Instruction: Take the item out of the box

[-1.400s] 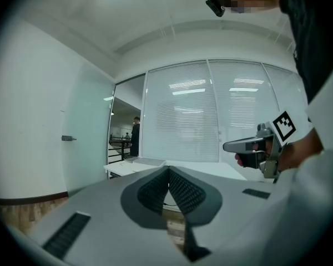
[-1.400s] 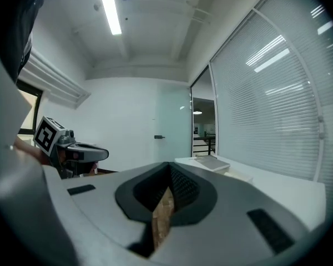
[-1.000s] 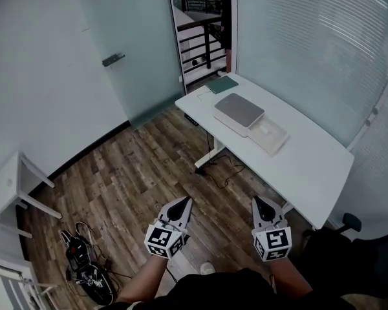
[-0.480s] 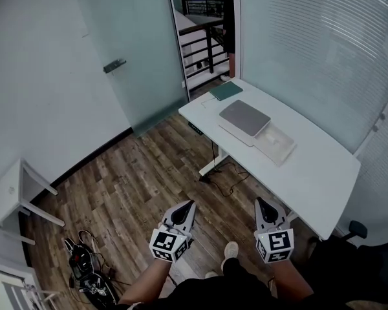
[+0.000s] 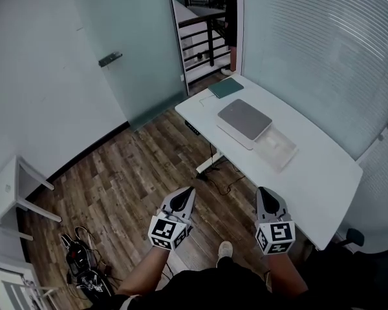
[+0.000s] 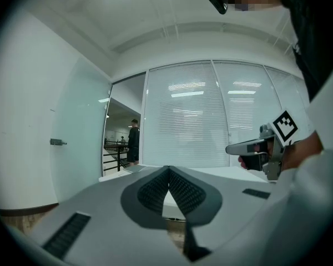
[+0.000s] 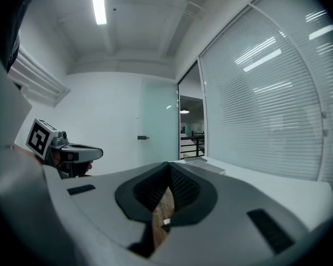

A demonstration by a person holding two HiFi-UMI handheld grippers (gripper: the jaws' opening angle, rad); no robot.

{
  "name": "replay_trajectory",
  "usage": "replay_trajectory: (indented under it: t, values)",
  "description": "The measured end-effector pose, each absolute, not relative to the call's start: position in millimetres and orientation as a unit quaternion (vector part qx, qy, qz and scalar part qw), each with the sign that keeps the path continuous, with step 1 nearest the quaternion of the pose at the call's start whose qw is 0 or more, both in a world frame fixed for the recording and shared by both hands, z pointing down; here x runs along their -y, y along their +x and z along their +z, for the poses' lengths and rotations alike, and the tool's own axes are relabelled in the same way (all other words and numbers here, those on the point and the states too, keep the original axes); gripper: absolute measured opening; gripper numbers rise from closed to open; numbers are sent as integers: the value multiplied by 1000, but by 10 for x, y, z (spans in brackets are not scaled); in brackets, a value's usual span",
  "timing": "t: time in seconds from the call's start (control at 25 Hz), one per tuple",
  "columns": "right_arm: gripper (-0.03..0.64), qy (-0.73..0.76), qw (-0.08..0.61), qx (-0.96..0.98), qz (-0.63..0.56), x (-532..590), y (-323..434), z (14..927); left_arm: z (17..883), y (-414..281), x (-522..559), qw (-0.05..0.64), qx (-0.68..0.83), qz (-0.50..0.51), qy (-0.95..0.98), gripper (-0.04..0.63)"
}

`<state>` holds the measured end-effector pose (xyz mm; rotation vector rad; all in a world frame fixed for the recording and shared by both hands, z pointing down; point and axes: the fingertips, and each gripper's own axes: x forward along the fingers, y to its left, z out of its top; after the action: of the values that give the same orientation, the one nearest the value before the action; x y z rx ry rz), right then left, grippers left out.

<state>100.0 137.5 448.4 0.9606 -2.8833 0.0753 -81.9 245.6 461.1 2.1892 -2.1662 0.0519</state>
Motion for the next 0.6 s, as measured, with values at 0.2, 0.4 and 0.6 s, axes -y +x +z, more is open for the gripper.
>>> replay_trajectory:
  t: [0.2, 0.4, 0.6]
  values:
    - [6, 310, 42, 949, 29, -1053, 900, 4420, 4583, -840, -2174, 32, 706, 21, 708, 11]
    - [6, 299, 51, 952, 34, -681, 830, 4515, 4638, -867, -1863, 41, 709, 19, 703, 11]
    - [6, 295, 52, 953, 38, -305, 857, 4584, 4739, -786, -1474, 43, 705, 37, 707, 11]
